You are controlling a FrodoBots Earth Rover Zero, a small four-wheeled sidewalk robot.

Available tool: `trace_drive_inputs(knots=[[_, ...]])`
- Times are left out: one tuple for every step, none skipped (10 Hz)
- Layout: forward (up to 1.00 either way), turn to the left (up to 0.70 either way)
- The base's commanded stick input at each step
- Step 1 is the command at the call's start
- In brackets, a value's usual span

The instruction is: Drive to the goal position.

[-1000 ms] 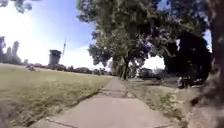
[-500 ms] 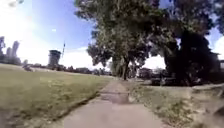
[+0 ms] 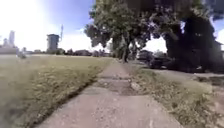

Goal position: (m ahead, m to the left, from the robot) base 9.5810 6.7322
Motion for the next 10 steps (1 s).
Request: trace_drive_inputs(knots=[[1.00,0.00],[1.00,0.00],[1.00,0.00],[1.00,0.00],[1.00,0.00],[1.00,0.00],[1.00,0.00],[1.00,0.00],[1.00,0.00],[1.00,0.00]])
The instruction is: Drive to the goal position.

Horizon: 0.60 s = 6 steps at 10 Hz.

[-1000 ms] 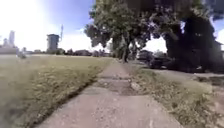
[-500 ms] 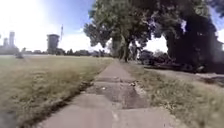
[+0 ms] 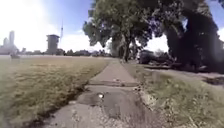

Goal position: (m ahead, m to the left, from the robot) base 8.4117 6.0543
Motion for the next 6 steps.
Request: trace_drive_inputs(knots=[[1.00,0.00],[1.00,0.00],[1.00,0.00],[1.00,0.00],[1.00,0.00],[1.00,0.00]])
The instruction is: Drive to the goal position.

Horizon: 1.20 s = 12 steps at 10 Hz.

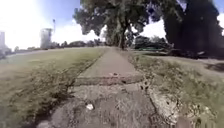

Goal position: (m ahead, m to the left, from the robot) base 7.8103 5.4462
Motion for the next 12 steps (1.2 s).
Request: trace_drive_inputs(knots=[[1.00,0.00],[1.00,0.00],[1.00,0.00],[1.00,0.00],[1.00,0.00],[1.00,0.00],[1.00,0.00],[1.00,0.00],[1.00,0.00],[1.00,0.00],[1.00,0.00],[1.00,0.00]])
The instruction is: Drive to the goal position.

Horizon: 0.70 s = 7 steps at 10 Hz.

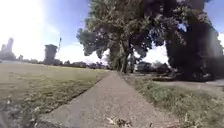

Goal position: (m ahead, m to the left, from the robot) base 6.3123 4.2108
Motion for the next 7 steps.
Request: trace_drive_inputs(knots=[[1.00,0.00],[1.00,0.00],[1.00,0.00],[1.00,0.00],[1.00,0.00],[1.00,0.00],[1.00,0.00]])
